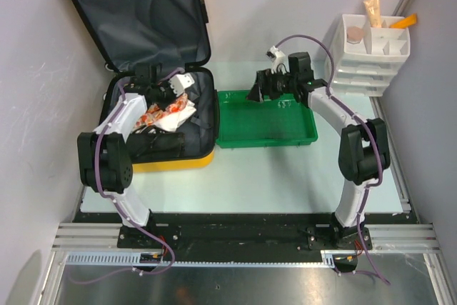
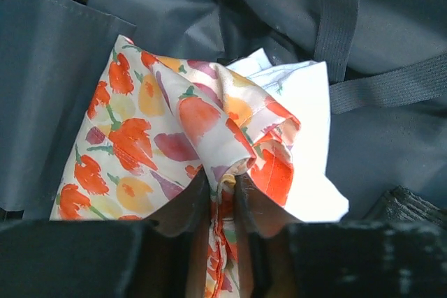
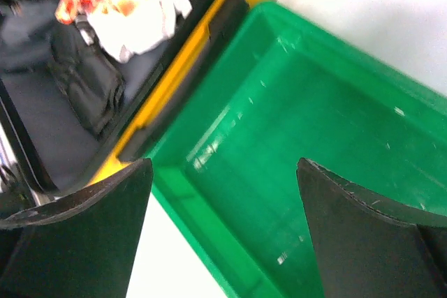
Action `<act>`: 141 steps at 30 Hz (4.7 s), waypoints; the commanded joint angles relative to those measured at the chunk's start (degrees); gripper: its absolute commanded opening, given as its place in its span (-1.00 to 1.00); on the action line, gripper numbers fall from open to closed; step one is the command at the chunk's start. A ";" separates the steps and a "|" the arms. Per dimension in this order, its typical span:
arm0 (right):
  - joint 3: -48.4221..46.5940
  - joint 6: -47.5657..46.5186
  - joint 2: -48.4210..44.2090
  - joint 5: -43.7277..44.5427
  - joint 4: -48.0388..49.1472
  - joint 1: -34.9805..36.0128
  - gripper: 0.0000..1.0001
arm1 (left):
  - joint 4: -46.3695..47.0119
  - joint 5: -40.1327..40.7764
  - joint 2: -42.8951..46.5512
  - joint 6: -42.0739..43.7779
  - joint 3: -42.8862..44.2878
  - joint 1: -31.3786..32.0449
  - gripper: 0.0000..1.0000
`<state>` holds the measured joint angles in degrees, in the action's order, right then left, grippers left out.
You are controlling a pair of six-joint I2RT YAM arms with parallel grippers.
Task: Open, take out, and arrange the luggage
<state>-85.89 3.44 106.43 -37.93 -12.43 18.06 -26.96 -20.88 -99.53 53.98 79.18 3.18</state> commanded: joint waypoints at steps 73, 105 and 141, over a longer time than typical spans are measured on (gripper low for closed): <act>-9.83 52.19 15.91 -2.24 21.66 4.96 0.99 | 12.98 -1.71 10.67 -15.38 -7.54 20.27 -1.00; -5.52 55.55 16.53 -11.38 28.70 6.20 -0.69 | 16.06 -1.09 9.52 -14.95 -11.33 25.74 -1.00; 7.67 8.33 9.59 2.06 -2.96 -16.13 -0.16 | 5.18 8.76 12.09 -30.33 -8.17 6.41 0.96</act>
<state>-78.85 14.04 118.48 -37.91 -12.19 1.54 -19.51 -13.52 -84.66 28.73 66.15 12.73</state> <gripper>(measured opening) 0.313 0.981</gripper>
